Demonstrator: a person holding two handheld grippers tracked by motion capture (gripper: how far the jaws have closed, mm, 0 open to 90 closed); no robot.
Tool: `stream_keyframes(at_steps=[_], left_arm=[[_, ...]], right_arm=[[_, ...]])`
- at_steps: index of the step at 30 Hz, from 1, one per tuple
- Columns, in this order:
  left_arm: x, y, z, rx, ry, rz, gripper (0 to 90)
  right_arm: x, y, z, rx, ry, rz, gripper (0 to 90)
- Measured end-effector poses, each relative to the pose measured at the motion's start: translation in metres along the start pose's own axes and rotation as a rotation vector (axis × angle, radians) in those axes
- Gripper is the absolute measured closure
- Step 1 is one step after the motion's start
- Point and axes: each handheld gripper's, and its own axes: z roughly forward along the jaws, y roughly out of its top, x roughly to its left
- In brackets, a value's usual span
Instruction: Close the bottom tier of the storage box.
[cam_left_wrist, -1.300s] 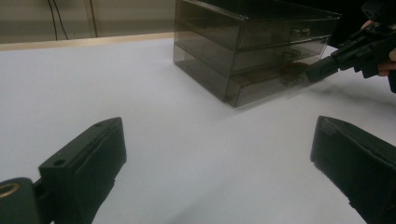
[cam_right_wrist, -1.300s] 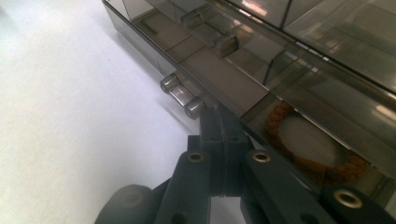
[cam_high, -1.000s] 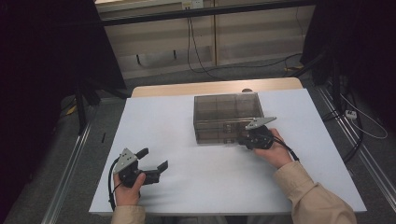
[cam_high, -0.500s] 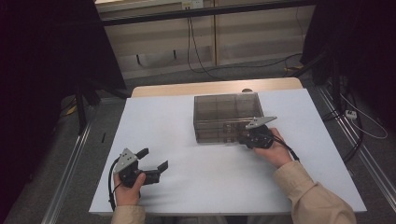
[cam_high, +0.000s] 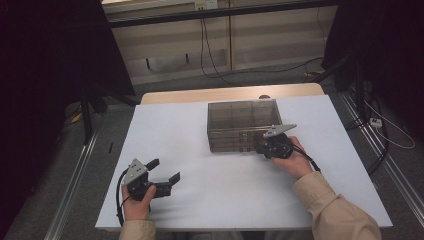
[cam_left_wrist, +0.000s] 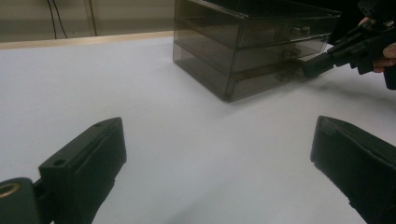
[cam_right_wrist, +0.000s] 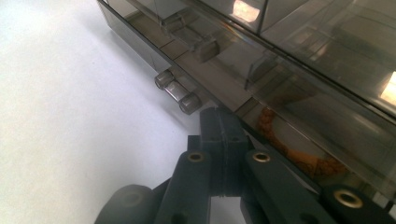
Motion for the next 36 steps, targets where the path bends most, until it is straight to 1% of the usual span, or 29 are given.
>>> stream_keyframes(at_steps=[11, 16, 19, 21, 29, 36], left_arm=[[0.0004, 0.0002, -0.0003, -0.001, 0.0, 0.0, 3.5], [0.0005, 0.0003, -0.0006, -0.001, 0.001, 0.003, 3.5], [0.0005, 0.0002, -0.0006, -0.004, 0.001, -0.002, 3.5], [0.0003, 0.0003, -0.0007, -0.007, -0.004, -0.004, 3.5], [0.0006, 0.0003, -0.0006, -0.001, -0.001, 0.002, 3.5], [0.0003, 0.0002, -0.0006, -0.004, -0.002, -0.003, 3.5]], right_arm=[[-0.0006, 0.0005, 0.001, -0.003, -0.011, -0.005, 90.0], [-0.0009, 0.0, 0.0014, -0.005, -0.011, 0.001, 90.0], [-0.0006, -0.0006, 0.0029, 0.0, -0.012, -0.004, 90.0], [-0.0006, -0.0006, 0.0034, 0.002, -0.014, -0.001, 90.0], [-0.0021, -0.0011, 0.0043, 0.002, -0.018, 0.0, 90.0], [-0.0028, -0.0013, 0.0048, 0.002, -0.021, 0.005, 90.0]])
